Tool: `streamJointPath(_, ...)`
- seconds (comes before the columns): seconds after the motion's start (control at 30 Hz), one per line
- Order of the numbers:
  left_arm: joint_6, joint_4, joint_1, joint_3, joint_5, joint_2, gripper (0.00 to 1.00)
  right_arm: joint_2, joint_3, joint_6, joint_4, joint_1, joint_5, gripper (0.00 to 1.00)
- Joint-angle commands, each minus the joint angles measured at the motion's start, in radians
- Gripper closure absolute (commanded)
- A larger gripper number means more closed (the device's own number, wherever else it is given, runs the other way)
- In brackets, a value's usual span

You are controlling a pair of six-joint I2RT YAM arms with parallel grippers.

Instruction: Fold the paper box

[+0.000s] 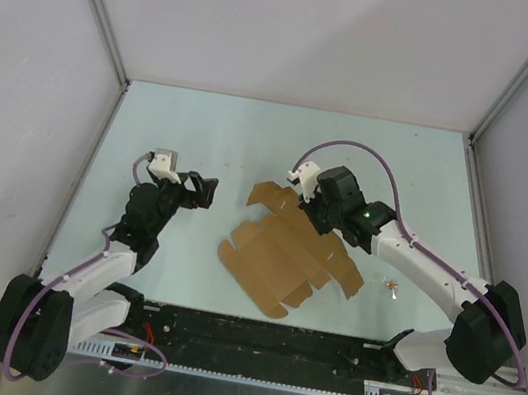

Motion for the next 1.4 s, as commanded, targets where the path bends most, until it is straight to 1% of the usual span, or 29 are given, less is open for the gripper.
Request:
streamJointPath(0.0,0.059,0.114,0.018,0.039,0.057,0.011,0.08,-0.050,-0.011,-0.128,0.003,0.004,0.016,0.95)
streamJointPath(0.07,0.056,0.117,0.021,0.044,0.099,0.015,0.08,-0.056,-0.011,-0.162,-0.010,0.000,0.008,0.94)
streamJointPath(0.17,0.030,0.123,0.034,0.065,0.175,0.060,0.08,-0.066,-0.011,-0.200,-0.022,0.004,-0.027,0.94)
streamJointPath(0.3,-0.020,0.159,0.048,0.098,0.228,0.159,0.09,-0.060,-0.022,-0.217,-0.025,0.056,0.037,0.95)
streamJointPath(0.37,-0.031,0.186,0.048,0.108,0.229,0.196,0.10,-0.045,-0.029,-0.222,-0.022,0.070,0.059,0.96)
streamJointPath(0.43,-0.042,0.199,0.048,0.108,0.192,0.203,0.16,-0.040,-0.051,-0.214,0.021,0.084,0.108,0.98)
streamJointPath(0.47,-0.042,0.203,0.048,0.105,0.174,0.202,0.27,-0.045,-0.057,-0.205,0.039,0.079,0.112,0.99)
streamJointPath(0.5,-0.039,0.203,0.050,0.105,0.152,0.199,0.30,-0.048,-0.068,-0.193,0.065,0.073,0.108,1.00)
streamJointPath(0.53,-0.036,0.202,0.053,0.105,0.140,0.196,0.30,-0.054,-0.074,-0.191,0.079,0.061,0.105,1.00)
streamJointPath(0.57,-0.039,0.202,0.067,0.105,0.141,0.197,0.27,-0.062,-0.081,-0.191,0.093,0.058,0.111,1.00)
streamJointPath(0.67,-0.066,0.202,0.106,0.111,0.193,0.225,0.27,-0.077,-0.095,-0.174,0.133,0.041,0.097,1.00)
streamJointPath(0.73,-0.080,0.202,0.119,0.116,0.219,0.245,0.23,-0.085,-0.094,-0.167,0.151,0.033,0.070,1.00)
streamJointPath(0.77,-0.082,0.205,0.123,0.119,0.238,0.251,0.12,-0.086,-0.094,-0.167,0.164,0.032,0.077,1.00)
streamJointPath(0.8,-0.080,0.208,0.122,0.124,0.245,0.269,0.07,-0.080,-0.095,-0.170,0.177,0.033,0.111,1.00)
streamJointPath(0.87,-0.080,0.211,0.122,0.143,0.270,0.288,0.02,-0.068,-0.094,-0.199,0.184,0.045,0.154,1.00)
streamJointPath(0.9,-0.082,0.212,0.122,0.150,0.275,0.301,0.01,-0.053,-0.094,-0.222,0.179,0.049,0.186,1.00)
streamJointPath(1.0,-0.080,0.218,0.122,0.170,0.282,0.314,0.00,-0.030,-0.095,-0.294,0.170,0.062,0.218,1.00)
streamJointPath(1.13,-0.083,0.206,0.123,0.179,0.268,0.286,0.00,-0.014,-0.098,-0.299,0.207,0.053,0.223,1.00)
streamJointPath(1.2,-0.094,0.171,0.125,0.191,0.237,0.268,0.00,-0.010,-0.098,-0.291,0.223,0.052,0.227,1.00)
streamJointPath(1.23,-0.102,0.127,0.125,0.196,0.218,0.246,0.00,-0.010,-0.098,-0.289,0.225,0.052,0.227,1.00)
streamJointPath(1.33,-0.172,0.071,0.151,0.197,0.143,0.219,0.00,-0.005,-0.098,-0.280,0.231,0.049,0.237,1.00)
streamJointPath(1.37,-0.225,0.061,0.174,0.191,0.132,0.206,0.00,-0.008,-0.098,-0.276,0.234,0.047,0.235,0.99)
